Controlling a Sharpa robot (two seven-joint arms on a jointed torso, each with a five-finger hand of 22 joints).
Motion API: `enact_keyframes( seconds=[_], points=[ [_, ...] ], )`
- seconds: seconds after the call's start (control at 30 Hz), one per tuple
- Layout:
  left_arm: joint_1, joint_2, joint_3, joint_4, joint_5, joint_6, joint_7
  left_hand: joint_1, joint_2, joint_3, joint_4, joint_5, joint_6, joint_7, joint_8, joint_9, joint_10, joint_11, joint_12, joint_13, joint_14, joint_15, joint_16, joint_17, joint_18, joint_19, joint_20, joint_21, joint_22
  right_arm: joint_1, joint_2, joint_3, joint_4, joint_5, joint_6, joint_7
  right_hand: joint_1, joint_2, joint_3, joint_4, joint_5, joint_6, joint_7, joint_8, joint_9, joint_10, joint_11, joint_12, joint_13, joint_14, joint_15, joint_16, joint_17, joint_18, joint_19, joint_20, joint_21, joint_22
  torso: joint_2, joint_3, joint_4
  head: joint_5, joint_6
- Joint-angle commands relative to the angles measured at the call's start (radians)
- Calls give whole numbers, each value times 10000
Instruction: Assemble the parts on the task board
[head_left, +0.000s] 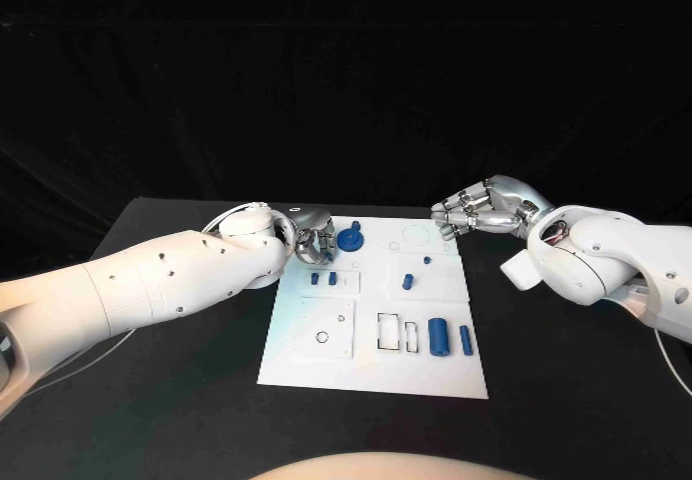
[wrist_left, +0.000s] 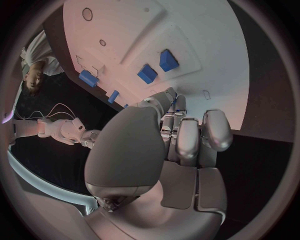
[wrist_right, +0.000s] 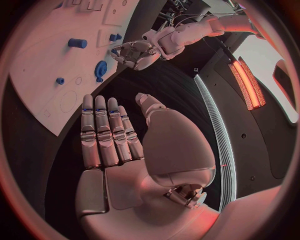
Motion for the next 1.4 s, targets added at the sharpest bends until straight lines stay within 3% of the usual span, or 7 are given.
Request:
enact_keyframes(
  seconds=[0.03, 0.6, 0.9, 1.4],
  points=[
    [0, 40, 0, 3, 75, 273, -5, -112, 19, 53, -10, 1, 49, 4, -60, 0, 49, -6, -45, 17, -37, -50, -2, -34, -194, 2, 15, 30, -1, -7, 5, -1, 2, -88, 80, 96, -16, 91, -48, -14, 35, -42, -21, 12, 17, -33, -11, 50, -8, -7, -32, 23, -8, 61, 21, 23, -55, -9, -3, 6, 3, -1, -3],
    [0, 69, -2, -54, 76, 567, -245, -159, -13, 47, -23, -1, 29, 8, -101, -19, 50, -5, -89, 22, -57, -51, -14, -61, -179, -47, 12, -13, -59, -7, 10, -1, -6, -88, 87, 97, -16, 91, -48, -14, 35, -42, -21, 12, 17, -33, -11, 50, -8, -7, -32, 23, -8, 61, 21, 23, -55, -9, -2, -5, 9, -1, -26],
    [1, 66, -3, -84, 116, 520, -324, -435, -227, 30, 23, 3, -964, 162, -697, -366, -138, 120, -418, 1, -172, 57, -99, -272, -139, -209, 93, -162, -240, -8, 10, -1, -9, -88, 87, 95, -16, 91, -48, -14, 35, -42, -21, 12, 17, -33, -11, 50, -8, -7, -32, 23, -8, 61, 21, 23, -55, -9, 4, -4, 9, -1, -12],
    [1, 13, -3, -114, 175, 479, -410, -489, -265, 30, 48, 3, -1204, 200, -700, -476, -135, 144, -484, 11, -196, 73, -117, -339, -128, -239, 109, -197, -282, -10, 5, -1, -58, -155, 111, 32, 4, 90, -48, -36, 36, -57, -19, 7, 15, -57, -7, 48, -12, -21, -28, 16, -27, 60, 23, 24, -64, -37, -2, -3, 0, -13, -12]
  ],
)
